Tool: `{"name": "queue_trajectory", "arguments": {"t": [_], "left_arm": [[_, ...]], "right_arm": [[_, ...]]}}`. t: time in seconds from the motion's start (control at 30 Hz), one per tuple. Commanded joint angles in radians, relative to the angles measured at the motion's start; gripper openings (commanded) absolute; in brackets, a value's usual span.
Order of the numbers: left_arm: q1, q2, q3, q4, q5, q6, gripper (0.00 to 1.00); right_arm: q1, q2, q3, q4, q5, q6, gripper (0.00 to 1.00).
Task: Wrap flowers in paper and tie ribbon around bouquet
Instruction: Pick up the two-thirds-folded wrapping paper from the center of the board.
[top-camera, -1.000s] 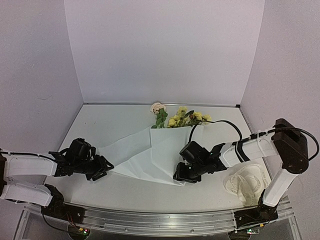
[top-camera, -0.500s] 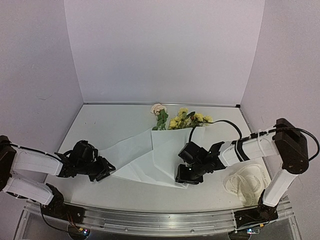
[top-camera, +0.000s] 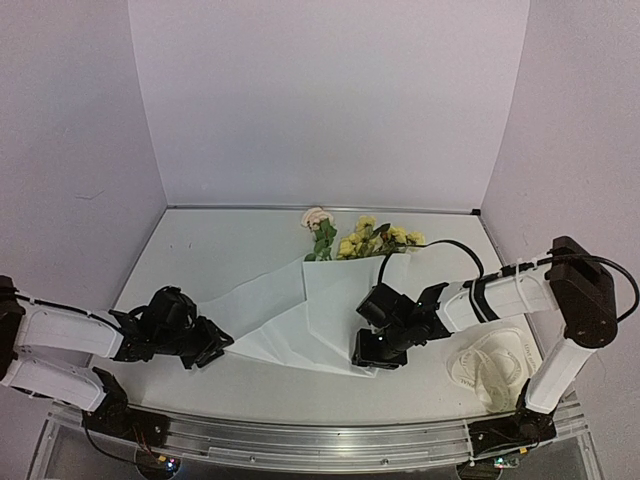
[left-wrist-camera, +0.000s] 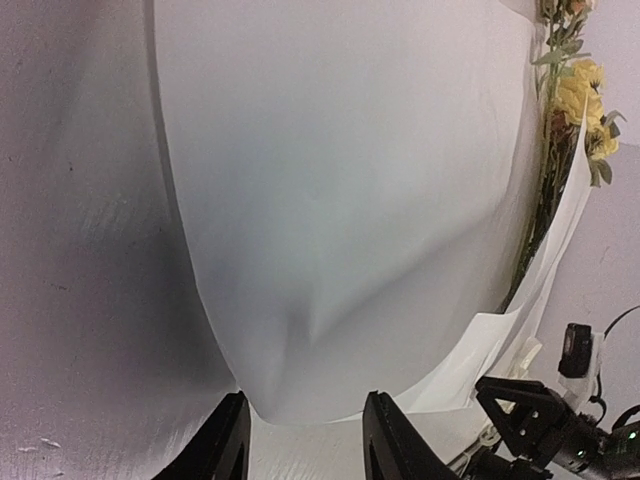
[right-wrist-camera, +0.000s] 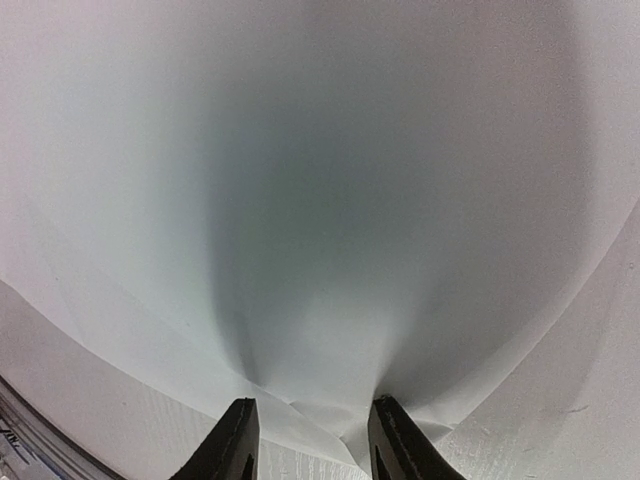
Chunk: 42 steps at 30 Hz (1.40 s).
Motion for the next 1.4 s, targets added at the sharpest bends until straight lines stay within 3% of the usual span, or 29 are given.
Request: {"name": "queue_trajectory", "arguments": {"t": [0.0, 0.27, 0.63, 1.37], "left_arm": [[-0.020, 0.032, -0.016, 0.117, -0.055, -0.079, 0.37], [-0.046, 0.077, -0.017, 0.168, -0.097, -0.081, 0.32], [-0.061, 0.033, 0.025, 0.116, -0.119, 0.003, 0.00], [-0.073, -0.127, 0.017, -0.060, -0.191, 0.093, 0.00]], "right_arm": [[0.006, 0.039, -0.008, -0.109, 0.018, -0.005, 0.40], [0.007, 0.036, -0.009, -0.109, 0.023, 0.000, 0.40], [0.007, 0.044, 0.050, -0.126, 0.020, -0.027, 0.40], [0.047, 0.264, 0.504, -0.272, 0.176, -0.212, 0.42]]}}
